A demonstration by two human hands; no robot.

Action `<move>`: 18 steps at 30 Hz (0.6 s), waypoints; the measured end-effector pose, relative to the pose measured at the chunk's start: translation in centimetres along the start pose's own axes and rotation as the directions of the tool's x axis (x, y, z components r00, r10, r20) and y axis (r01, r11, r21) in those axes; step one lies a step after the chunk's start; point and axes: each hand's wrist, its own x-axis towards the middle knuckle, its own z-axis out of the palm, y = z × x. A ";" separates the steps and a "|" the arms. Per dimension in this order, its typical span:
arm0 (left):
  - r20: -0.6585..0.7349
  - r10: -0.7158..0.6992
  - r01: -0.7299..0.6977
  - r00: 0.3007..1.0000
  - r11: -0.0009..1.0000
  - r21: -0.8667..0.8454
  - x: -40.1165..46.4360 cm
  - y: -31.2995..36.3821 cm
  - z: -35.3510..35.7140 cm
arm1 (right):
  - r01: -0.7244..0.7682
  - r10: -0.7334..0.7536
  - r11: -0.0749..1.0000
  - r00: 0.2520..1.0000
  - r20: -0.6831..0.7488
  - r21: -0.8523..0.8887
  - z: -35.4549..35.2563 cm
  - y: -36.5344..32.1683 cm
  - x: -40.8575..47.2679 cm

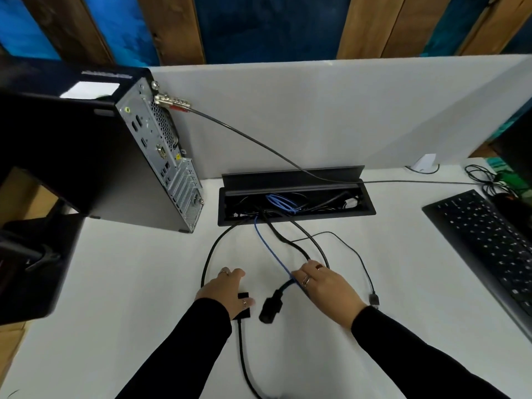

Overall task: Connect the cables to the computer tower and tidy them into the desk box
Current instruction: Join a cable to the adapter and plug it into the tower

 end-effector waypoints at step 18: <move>0.025 -0.161 0.160 0.987 0.937 -0.309 0.6 0.8 2.5 | -0.231 0.233 0.956 0.972 0.006 0.179 -2.6 -2.6 -1.6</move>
